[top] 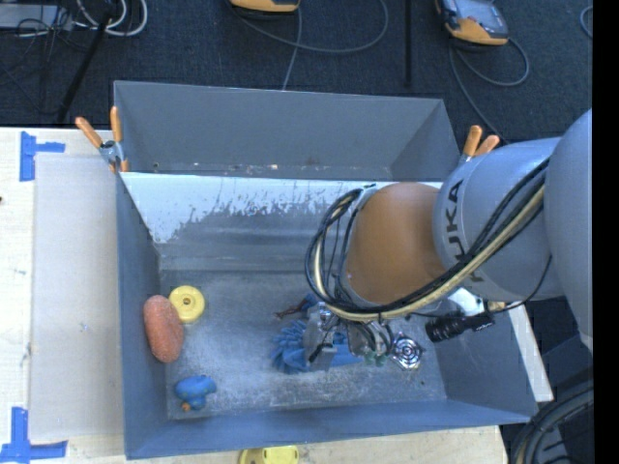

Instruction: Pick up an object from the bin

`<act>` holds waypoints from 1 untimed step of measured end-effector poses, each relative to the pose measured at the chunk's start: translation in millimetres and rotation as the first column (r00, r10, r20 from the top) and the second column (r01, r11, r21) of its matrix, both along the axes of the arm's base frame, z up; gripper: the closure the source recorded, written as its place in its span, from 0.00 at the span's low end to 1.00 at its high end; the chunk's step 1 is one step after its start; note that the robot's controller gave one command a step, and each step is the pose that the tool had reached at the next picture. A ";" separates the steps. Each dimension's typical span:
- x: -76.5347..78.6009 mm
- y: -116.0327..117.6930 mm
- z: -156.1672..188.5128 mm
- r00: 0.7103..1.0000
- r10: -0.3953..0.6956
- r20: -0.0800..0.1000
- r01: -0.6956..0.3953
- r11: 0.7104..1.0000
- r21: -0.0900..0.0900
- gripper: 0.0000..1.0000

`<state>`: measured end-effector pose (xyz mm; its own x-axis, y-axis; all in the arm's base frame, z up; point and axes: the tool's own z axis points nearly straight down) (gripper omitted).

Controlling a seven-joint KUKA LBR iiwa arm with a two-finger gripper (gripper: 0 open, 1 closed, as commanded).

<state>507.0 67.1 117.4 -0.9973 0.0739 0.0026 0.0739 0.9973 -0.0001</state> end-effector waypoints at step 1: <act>0.0 0.0 0.0 1.000 -0.001 0.000 0.001 1.000 0.000 1.00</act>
Offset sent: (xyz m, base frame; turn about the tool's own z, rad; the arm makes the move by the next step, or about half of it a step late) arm -0.0062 0.0169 0.0818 0.0199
